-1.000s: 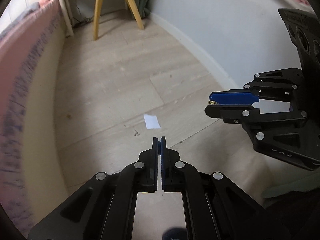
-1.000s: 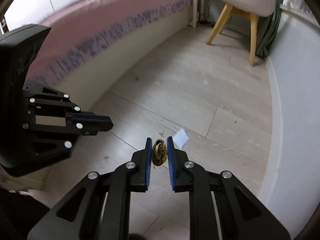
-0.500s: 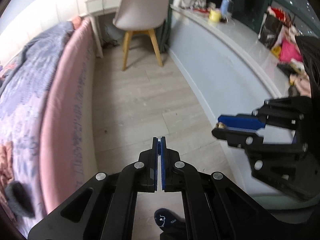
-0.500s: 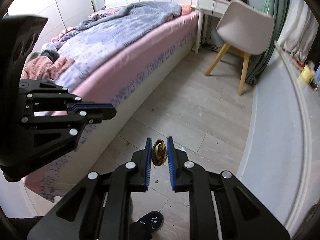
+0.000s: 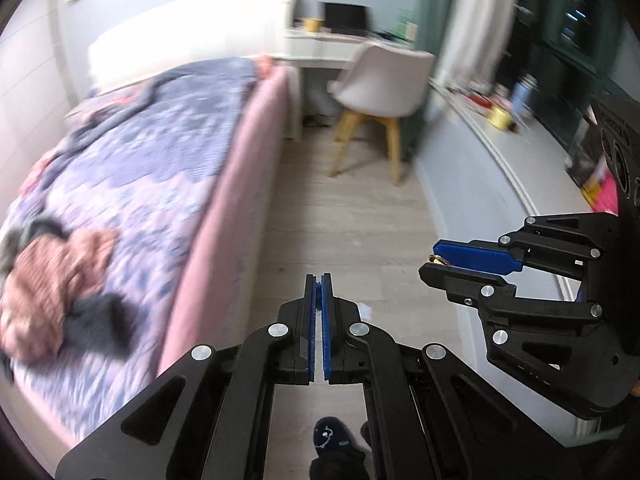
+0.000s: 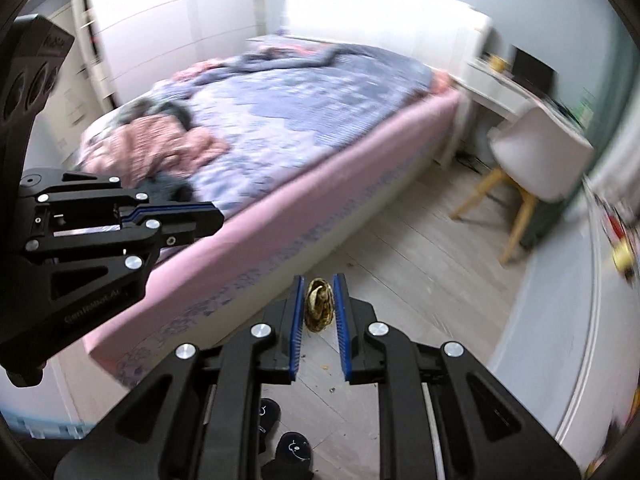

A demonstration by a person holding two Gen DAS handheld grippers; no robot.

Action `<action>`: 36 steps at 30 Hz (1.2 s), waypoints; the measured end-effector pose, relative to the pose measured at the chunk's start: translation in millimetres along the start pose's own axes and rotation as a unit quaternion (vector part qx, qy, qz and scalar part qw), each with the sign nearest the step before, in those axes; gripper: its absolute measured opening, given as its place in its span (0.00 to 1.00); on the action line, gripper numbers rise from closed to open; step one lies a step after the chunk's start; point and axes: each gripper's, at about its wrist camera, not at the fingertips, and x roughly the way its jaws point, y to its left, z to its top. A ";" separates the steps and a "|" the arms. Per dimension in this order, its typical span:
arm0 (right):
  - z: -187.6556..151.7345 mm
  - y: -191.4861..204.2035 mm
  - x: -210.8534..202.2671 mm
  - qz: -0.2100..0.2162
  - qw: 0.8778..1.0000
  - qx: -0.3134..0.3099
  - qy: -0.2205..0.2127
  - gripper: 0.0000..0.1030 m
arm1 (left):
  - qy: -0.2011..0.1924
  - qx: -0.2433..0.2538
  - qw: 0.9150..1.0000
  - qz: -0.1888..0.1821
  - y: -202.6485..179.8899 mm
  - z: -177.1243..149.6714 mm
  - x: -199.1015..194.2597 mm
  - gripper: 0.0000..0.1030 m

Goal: Collect trash
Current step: 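Lift the walnut shell in the right tool and turn toward the door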

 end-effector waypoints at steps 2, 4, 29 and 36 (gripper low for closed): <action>6.5 15.8 -2.6 0.023 0.999 -0.038 0.003 0.15 | -0.003 -0.035 0.999 0.033 13.5 -13.3 -23.5 0.01; 13.0 38.7 -7.2 0.050 0.995 -0.084 0.003 0.15 | -0.003 -0.078 0.995 0.063 28.6 -31.6 -42.8 0.01; 6.0 516.8 -47.9 0.305 0.856 -0.417 -0.027 0.15 | -0.016 -0.431 0.832 0.348 267.0 -373.9 -338.4 0.01; 6.3 647.5 -46.0 0.336 0.834 -0.437 -0.021 0.15 | -0.003 -0.461 0.801 0.383 346.8 -454.9 -402.1 0.01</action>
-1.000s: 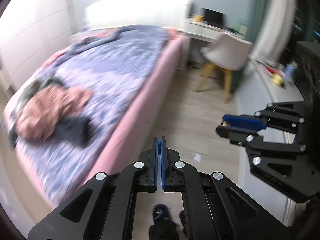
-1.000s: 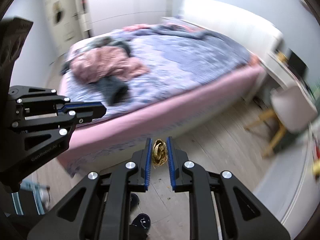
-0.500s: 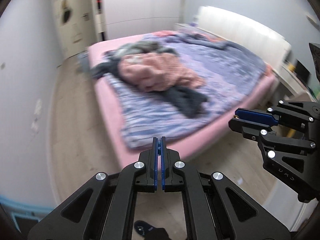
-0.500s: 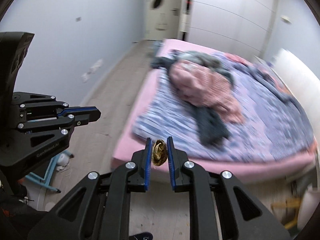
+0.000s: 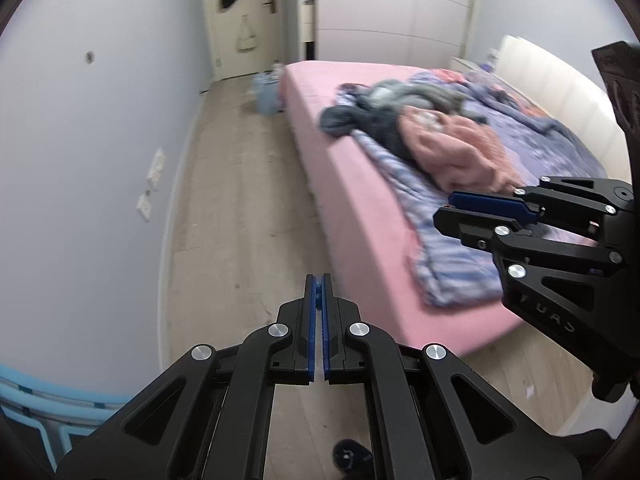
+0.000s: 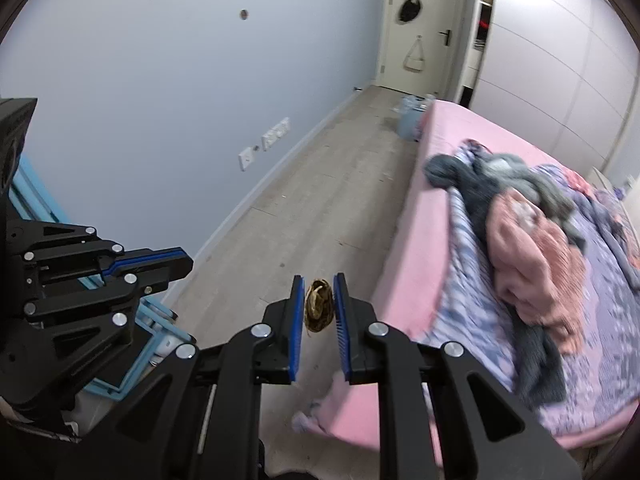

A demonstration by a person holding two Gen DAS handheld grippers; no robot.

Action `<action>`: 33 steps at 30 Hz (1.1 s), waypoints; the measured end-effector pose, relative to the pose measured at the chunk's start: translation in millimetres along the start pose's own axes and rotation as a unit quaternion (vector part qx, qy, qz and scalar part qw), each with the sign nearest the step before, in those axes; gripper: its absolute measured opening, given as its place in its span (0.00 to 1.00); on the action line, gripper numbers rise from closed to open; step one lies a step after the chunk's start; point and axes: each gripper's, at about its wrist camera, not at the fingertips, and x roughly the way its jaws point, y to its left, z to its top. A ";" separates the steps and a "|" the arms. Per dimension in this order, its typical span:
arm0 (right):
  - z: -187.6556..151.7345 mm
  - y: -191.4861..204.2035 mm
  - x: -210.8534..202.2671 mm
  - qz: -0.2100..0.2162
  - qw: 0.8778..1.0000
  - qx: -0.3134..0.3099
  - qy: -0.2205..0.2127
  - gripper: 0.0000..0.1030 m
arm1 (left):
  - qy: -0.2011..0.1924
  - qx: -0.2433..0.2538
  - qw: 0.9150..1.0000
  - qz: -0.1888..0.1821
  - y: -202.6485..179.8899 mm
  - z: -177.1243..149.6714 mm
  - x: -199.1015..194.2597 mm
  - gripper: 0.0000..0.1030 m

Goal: Collect trash
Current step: 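Lift the walnut shell in the right tool and turn toward the door, then carry the walnut shell in the right tool along the bed toward the blue bin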

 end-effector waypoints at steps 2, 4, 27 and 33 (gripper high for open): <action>27.1 8.3 21.4 0.010 1.000 -0.016 -0.002 0.15 | -0.001 -0.016 1.000 0.010 27.4 14.9 12.8 0.01; 46.0 9.1 40.9 0.015 1.000 -0.023 -0.001 0.15 | -0.001 -0.031 0.999 0.018 51.2 31.1 27.4 0.01; 349.4 -67.6 289.3 0.039 0.998 -0.043 -0.011 0.15 | -0.009 -0.069 0.996 0.048 253.1 335.3 254.4 0.01; 428.1 -94.8 354.5 0.011 1.000 -0.012 0.013 0.15 | 0.007 -0.045 0.999 0.016 311.4 417.8 333.6 0.01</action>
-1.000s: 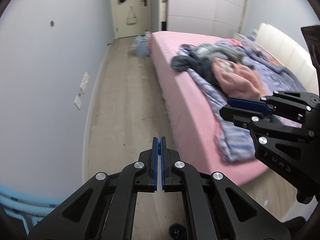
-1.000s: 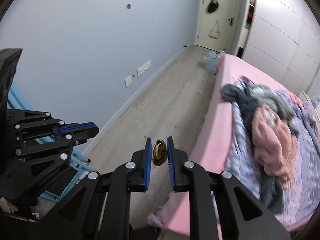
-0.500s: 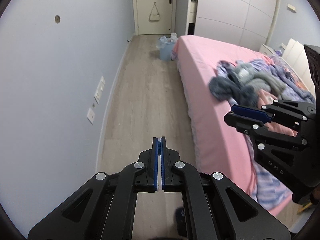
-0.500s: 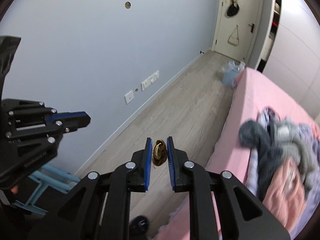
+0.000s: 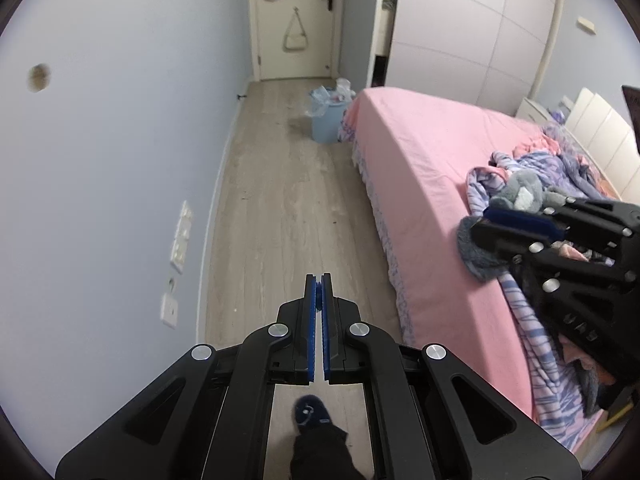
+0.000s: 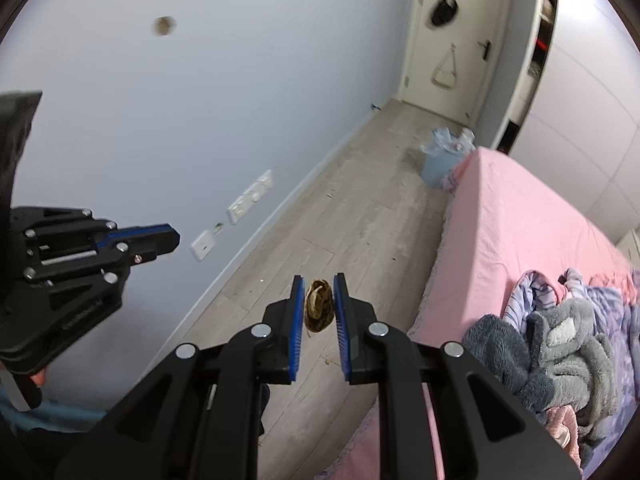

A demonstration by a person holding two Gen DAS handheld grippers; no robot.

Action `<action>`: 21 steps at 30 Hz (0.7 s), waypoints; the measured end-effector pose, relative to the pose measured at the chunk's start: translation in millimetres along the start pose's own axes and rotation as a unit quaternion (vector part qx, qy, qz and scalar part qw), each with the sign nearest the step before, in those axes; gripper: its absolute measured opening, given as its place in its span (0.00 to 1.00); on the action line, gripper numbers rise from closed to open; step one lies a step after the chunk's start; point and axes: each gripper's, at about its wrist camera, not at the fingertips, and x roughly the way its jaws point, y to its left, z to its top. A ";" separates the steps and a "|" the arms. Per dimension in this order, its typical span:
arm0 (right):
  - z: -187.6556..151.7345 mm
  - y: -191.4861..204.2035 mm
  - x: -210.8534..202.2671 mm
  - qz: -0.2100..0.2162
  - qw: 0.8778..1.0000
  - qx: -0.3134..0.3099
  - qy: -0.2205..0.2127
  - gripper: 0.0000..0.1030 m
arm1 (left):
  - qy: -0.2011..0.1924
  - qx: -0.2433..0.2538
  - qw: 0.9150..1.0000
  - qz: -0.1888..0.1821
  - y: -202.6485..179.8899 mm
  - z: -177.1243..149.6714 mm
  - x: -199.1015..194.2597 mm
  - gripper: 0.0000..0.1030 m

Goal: Collect trash
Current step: 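Carry the walnut shell in the right tool along the bed toward the blue bin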

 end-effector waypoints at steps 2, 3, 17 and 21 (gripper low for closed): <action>31.3 -13.0 14.4 -0.017 1.000 0.005 -0.009 0.15 | -0.005 0.020 1.000 -0.013 11.7 33.9 20.4 0.01; 38.8 -19.1 19.6 -0.023 1.000 0.010 -0.011 0.15 | -0.007 0.033 0.999 -0.015 16.7 50.2 31.9 0.01; 167.9 -168.4 158.0 -0.027 0.998 0.052 0.001 0.15 | 0.007 0.058 0.998 -0.025 22.8 288.8 225.8 0.01; 218.8 -212.7 182.0 -0.004 0.999 0.032 -0.003 0.15 | -0.004 0.053 0.998 -0.021 13.4 361.7 260.4 0.01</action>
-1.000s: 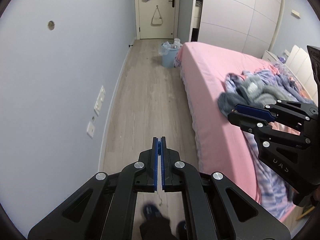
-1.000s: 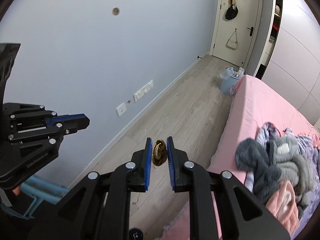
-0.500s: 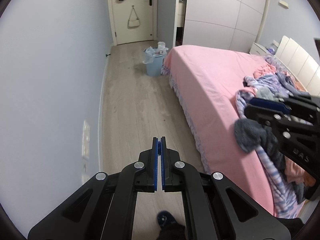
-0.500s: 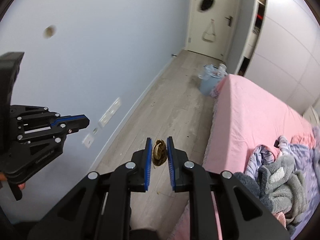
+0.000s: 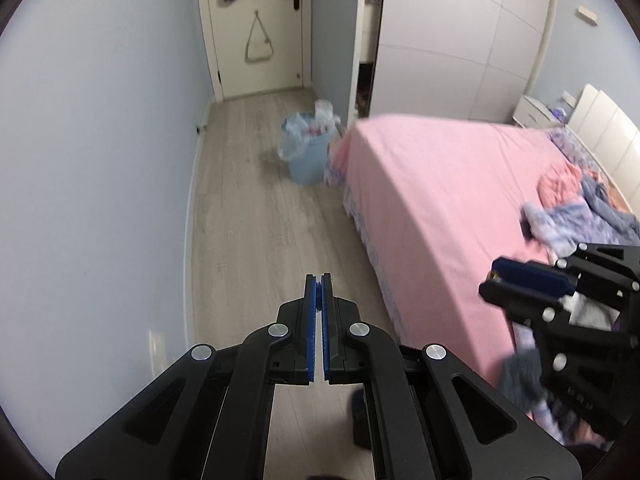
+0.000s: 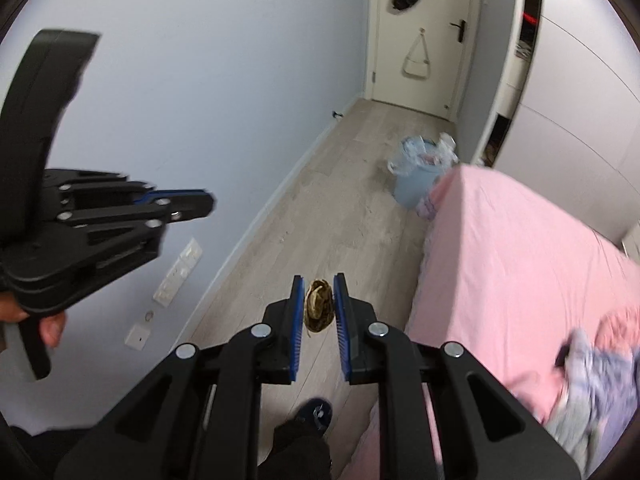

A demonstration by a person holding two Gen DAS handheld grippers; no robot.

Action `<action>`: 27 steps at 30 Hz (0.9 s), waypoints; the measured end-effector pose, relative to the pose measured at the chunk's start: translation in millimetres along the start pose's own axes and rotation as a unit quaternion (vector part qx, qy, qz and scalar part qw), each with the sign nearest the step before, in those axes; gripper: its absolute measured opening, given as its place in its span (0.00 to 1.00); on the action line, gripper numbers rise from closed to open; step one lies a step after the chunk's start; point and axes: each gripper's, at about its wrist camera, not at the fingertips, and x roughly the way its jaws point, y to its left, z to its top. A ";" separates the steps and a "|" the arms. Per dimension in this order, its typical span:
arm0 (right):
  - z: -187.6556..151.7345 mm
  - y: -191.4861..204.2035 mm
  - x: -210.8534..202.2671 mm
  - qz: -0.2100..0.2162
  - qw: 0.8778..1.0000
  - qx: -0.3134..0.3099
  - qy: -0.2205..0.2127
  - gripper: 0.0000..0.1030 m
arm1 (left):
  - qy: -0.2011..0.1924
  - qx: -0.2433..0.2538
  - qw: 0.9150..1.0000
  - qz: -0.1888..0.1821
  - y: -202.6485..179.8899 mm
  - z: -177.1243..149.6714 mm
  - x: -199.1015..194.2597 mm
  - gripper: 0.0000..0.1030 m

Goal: Collect trash
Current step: 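Carry the walnut shell in the right tool along the bed toward the blue bin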

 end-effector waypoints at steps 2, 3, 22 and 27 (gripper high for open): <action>21.9 -16.6 15.3 -0.002 1.000 -0.015 0.001 0.15 | -0.006 -0.004 1.000 0.000 1.4 32.4 15.4 0.01; 36.0 -27.4 24.5 -0.002 1.000 -0.018 0.003 0.15 | -0.007 -0.005 1.000 0.000 2.7 46.7 22.5 0.01; 269.5 -164.3 212.0 -0.045 0.998 0.052 0.002 0.15 | -0.020 0.047 0.997 -0.049 93.9 300.0 251.6 0.01; 322.9 -204.4 250.7 -0.057 0.995 0.088 0.001 0.15 | -0.012 0.059 0.997 -0.055 112.4 365.2 314.5 0.01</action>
